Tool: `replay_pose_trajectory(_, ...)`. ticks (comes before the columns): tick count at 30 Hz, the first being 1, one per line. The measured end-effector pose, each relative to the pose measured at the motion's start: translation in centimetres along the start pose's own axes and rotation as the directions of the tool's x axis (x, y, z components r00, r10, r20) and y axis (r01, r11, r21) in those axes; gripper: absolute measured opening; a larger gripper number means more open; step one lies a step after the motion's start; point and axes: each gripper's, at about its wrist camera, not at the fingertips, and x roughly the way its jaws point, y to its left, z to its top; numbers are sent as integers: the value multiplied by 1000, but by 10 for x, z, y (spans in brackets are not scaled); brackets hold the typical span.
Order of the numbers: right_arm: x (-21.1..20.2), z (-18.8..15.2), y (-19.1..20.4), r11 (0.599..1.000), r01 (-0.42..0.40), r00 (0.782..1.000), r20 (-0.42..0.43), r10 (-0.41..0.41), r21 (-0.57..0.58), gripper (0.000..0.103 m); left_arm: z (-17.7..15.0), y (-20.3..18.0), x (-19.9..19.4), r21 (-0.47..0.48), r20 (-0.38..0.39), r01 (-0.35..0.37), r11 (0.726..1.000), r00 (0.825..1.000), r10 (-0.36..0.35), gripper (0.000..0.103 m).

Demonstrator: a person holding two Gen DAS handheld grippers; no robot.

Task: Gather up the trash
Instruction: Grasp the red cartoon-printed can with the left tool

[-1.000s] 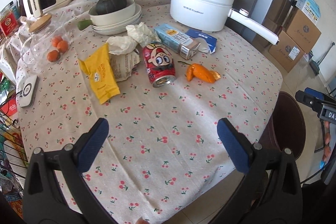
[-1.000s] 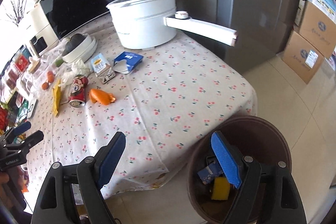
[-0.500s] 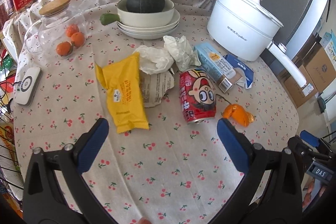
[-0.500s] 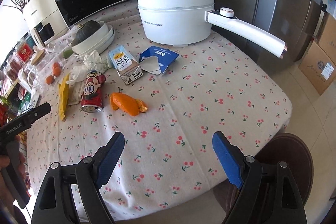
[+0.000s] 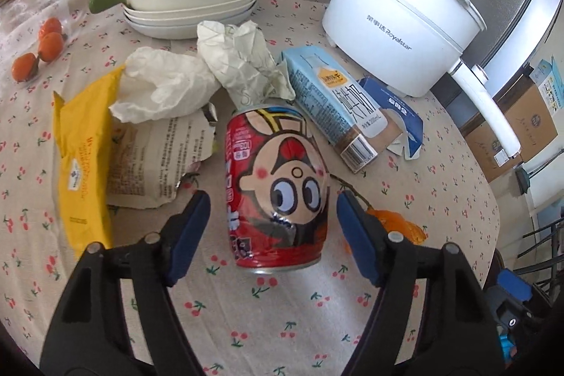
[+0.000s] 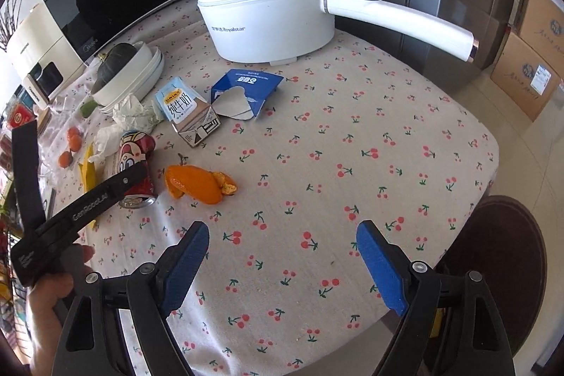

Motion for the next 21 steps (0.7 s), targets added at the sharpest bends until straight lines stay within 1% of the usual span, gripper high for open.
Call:
replay_pose_trajectory(1, 1, 0, -1, 1000, -4, 1000, -4, 4, 4, 87, 0, 1, 2, -7, -1, 2, 1000, 1000, -2, 63)
replay_pose_trajectory(3, -1, -2, -2, 1000, -8, 1000, -4, 8, 10, 87, 0, 2, 3, -16, 4, -3, 1000, 1000, 3, 62)
replay_pose_trajectory(6, -2, -2, -1, 1000, -14, 1000, 3, 14, 5, 87, -4, 0, -5, -10, 8, -39, 999, 999, 39, 62)
replay_pose_trajectory(9, -1, -2, 3, 1000, 3, 1000, 9, -3, -16, 87, -12, -4, -24, -5, 12, -48, 999, 999, 48, 62)
replay_pose_trajectory(11, 4, -1, 6, 1000, 4, 1000, 9, -4, -22, 87, -17, -7, -40, 5, 16, -50, 999, 999, 49, 58)
replay_pose_trajectory(12, 8, 0, 8, 1000, 1, 1000, 4, -1, -23, 87, -18, -8, -48, 11, 15, -49, 999, 999, 48, 56)
replay_pose_trajectory(13, 12, 0, 10, 1000, -4, 1000, -3, 4, -25, 87, -19, -9, -54, 21, 14, -50, 999, 999, 49, 43)
replay_pose_trajectory(14, 16, 1, 13, 1000, -10, 1000, -8, 9, -29, 87, -21, -10, -61, 41, 9, -50, 998, 999, 50, 37)
replay_pose_trajectory(15, 20, 2, 17, 999, -11, 1000, -12, 11, -35, 87, -22, -10, -68, 59, 10, -37, 998, 999, 36, 34)
replay_pose_trajectory(18, 31, 6, 29, 997, -21, 1000, -12, 20, -75, 87, -28, -5, -77, 138, -1, -77, 987, 997, 78, 34)
replay_pose_trajectory(19, 34, 6, 32, 996, -19, 1000, -12, 18, -86, 87, -29, 0, -78, 145, -18, -76, 987, 997, 79, 34)
replay_pose_trajectory(21, 39, 8, 39, 994, -18, 1000, -7, 17, -105, 87, -32, 16, -77, 115, -49, -48, 992, 997, 54, 34)
